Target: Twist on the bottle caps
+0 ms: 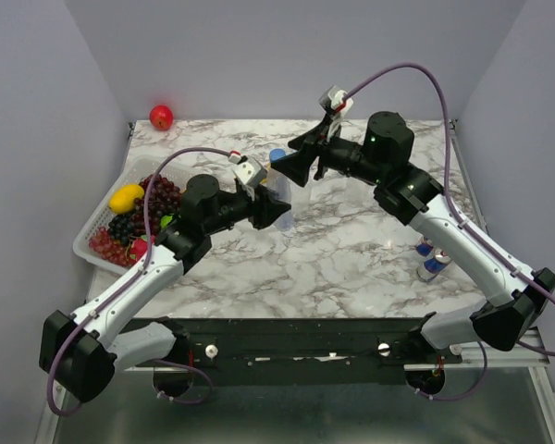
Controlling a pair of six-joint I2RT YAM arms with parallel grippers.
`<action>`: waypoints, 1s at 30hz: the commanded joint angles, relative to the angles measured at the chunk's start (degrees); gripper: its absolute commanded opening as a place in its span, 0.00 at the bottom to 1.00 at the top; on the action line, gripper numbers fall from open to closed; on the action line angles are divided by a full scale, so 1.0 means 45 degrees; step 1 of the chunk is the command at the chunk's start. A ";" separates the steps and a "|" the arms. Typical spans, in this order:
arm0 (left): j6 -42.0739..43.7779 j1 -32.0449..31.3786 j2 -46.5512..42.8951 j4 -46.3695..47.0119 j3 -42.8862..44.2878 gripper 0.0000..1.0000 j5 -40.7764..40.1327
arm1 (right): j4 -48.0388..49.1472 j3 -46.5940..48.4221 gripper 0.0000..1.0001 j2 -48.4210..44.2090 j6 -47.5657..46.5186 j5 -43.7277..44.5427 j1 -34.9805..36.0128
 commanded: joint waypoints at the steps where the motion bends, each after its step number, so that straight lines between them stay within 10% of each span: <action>1: 0.0526 0.1759 -0.0943 0.0295 -0.0709 0.00 0.3950 | 0.0310 -0.0044 0.81 -0.0465 0.0432 -0.5012 -0.1759; 9: 0.1758 0.2154 -0.0906 -0.0818 -0.0516 0.00 0.6990 | 0.1068 -0.0450 0.81 0.0061 -0.0103 -1.1307 -0.2211; 30: 0.2129 0.2115 -0.0221 -0.1013 -0.0106 0.00 0.7323 | 0.2596 0.0308 0.68 0.1565 0.1857 -0.9612 -0.1605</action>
